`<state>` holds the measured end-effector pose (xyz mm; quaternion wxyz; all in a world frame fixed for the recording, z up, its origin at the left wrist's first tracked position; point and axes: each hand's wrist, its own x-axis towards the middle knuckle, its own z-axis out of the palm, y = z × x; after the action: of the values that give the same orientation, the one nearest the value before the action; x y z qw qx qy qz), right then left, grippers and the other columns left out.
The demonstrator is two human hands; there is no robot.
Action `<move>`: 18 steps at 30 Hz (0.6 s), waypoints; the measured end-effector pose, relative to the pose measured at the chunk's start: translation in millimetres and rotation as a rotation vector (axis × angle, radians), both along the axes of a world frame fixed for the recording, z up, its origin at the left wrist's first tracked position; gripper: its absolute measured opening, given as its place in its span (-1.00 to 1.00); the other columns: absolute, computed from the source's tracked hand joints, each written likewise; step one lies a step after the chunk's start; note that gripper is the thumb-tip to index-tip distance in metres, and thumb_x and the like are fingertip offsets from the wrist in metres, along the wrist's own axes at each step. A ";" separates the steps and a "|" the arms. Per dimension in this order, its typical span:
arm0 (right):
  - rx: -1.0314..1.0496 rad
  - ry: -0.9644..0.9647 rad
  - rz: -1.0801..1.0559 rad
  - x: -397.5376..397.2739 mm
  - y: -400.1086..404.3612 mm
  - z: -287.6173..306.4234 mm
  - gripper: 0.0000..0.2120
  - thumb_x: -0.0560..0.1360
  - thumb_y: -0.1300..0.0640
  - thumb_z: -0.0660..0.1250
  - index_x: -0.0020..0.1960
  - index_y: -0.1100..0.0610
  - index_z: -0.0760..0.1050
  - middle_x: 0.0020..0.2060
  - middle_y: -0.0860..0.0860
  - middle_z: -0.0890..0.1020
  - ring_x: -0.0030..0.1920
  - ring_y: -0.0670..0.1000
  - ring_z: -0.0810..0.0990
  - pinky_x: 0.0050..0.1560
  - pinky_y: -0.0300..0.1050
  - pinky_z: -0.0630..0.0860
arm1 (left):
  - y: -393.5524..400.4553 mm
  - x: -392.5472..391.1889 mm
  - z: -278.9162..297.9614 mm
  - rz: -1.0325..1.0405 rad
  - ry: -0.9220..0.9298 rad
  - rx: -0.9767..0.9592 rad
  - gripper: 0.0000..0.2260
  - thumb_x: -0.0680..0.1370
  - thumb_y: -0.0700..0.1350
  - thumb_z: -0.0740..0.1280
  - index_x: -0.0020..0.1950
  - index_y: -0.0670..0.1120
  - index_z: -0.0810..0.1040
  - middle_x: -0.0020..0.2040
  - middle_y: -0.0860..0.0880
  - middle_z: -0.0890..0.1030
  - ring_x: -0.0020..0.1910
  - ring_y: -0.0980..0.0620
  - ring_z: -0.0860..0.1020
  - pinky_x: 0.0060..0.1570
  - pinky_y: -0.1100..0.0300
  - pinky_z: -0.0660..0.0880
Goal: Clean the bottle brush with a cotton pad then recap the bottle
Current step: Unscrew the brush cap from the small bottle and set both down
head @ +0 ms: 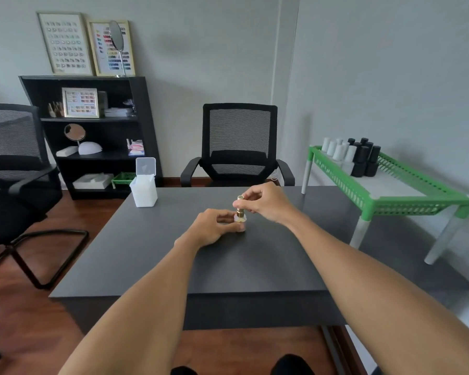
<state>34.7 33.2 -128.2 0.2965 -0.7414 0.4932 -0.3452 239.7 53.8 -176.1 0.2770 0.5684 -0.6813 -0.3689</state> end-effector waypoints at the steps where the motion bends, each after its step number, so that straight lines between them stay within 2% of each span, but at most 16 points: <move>1: -0.008 0.015 0.011 -0.5 -0.5 0.0 -0.79 0.48 -0.08 0.63 -0.03 0.05 0.79 -0.19 -0.05 0.81 -0.16 -0.07 0.75 0.06 0.01 0.72 | 0.6 0.2 0.4 -0.003 -0.002 -0.002 -0.65 0.51 0.22 0.55 0.27 0.23 0.70 0.11 0.23 0.72 0.16 0.17 0.61 0.29 0.10 0.43; 3: 0.006 0.037 0.059 -2.4 -1.6 2.8 -0.85 0.53 0.00 0.58 0.04 0.04 0.79 -0.11 -0.06 0.81 -0.04 -0.03 0.77 0.19 0.06 0.71 | 2.4 0.3 1.5 -0.006 -0.013 -0.004 -0.63 0.53 0.22 0.53 0.31 0.22 0.70 0.14 0.20 0.71 0.21 0.09 0.60 0.30 0.10 0.42; 5: 0.020 0.048 0.088 -3.9 -1.6 5.5 -0.83 0.53 0.03 0.56 0.11 0.03 0.76 -0.05 -0.09 0.79 0.03 -0.05 0.75 0.24 0.04 0.69 | 3.9 0.2 0.8 -0.003 -0.011 -0.013 -0.63 0.53 0.23 0.53 0.32 0.24 0.70 0.18 0.19 0.72 0.24 0.08 0.59 0.31 0.10 0.42; 8: -0.019 0.070 0.038 -2.3 0.3 2.7 -0.70 0.44 -0.13 0.63 0.05 0.00 0.69 -0.07 -0.08 0.75 -0.05 -0.11 0.69 0.04 -0.13 0.62 | 6.6 -0.3 -2.0 0.005 -0.002 -0.032 -0.62 0.53 0.24 0.52 0.33 0.25 0.69 0.19 0.19 0.72 0.26 0.08 0.59 0.32 0.09 0.42; 9: -0.031 0.064 0.027 -1.4 0.4 1.2 -0.72 0.45 -0.12 0.63 0.02 0.01 0.69 -0.08 -0.06 0.76 -0.08 -0.09 0.69 -0.01 -0.14 0.60 | 6.8 -0.9 -2.5 0.007 0.000 -0.037 -0.63 0.53 0.24 0.52 0.33 0.26 0.68 0.19 0.21 0.71 0.26 0.08 0.58 0.31 0.10 0.42; 11: -0.026 0.052 0.055 -0.4 -0.3 0.1 -0.86 0.52 0.02 0.57 0.04 0.02 0.72 -0.05 -0.04 0.78 -0.05 -0.08 0.70 0.03 -0.12 0.59 | 7.0 -1.6 -3.4 0.012 0.008 -0.031 -0.63 0.53 0.24 0.52 0.32 0.26 0.68 0.18 0.22 0.71 0.26 0.08 0.59 0.30 0.10 0.42; 12: -0.011 0.051 0.085 0.0 -0.2 0.9 -0.87 0.54 0.08 0.54 0.08 0.02 0.73 -0.01 -0.04 0.78 -0.01 -0.08 0.71 0.08 -0.11 0.61 | 6.8 -1.7 -3.7 0.015 0.012 -0.026 -0.64 0.53 0.24 0.52 0.32 0.26 0.69 0.18 0.22 0.71 0.25 0.08 0.59 0.29 0.10 0.42; 14: 0.010 0.053 0.100 1.9 1.5 3.5 -0.78 0.51 0.02 0.58 0.13 0.01 0.72 0.00 -0.05 0.76 0.03 -0.07 0.71 0.13 -0.11 0.63 | 5.9 -1.2 -4.4 0.018 0.014 -0.022 -0.64 0.52 0.24 0.53 0.31 0.26 0.69 0.17 0.20 0.72 0.24 0.07 0.60 0.26 0.11 0.42; 16: -0.011 0.077 0.053 3.0 2.1 4.5 -0.69 0.43 -0.14 0.64 0.05 0.00 0.71 -0.06 -0.05 0.75 -0.05 -0.09 0.69 0.01 -0.16 0.61 | 5.3 -0.7 -5.1 0.020 0.011 -0.025 -0.62 0.52 0.24 0.53 0.32 0.25 0.69 0.18 0.18 0.73 0.24 0.07 0.60 0.27 0.11 0.43; 18: -0.047 0.101 0.032 3.1 -0.6 4.6 -0.80 0.46 -0.08 0.62 -0.02 0.00 0.71 -0.12 -0.06 0.77 -0.12 -0.13 0.67 -0.04 -0.17 0.58 | 4.4 0.0 -4.8 0.017 0.009 -0.019 -0.63 0.52 0.23 0.54 0.31 0.25 0.70 0.19 0.18 0.73 0.25 0.07 0.61 0.32 0.09 0.44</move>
<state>37.7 32.6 -123.6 0.2591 -0.7723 0.4874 -0.3144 239.7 58.2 -180.9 0.2885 0.5698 -0.6786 -0.3628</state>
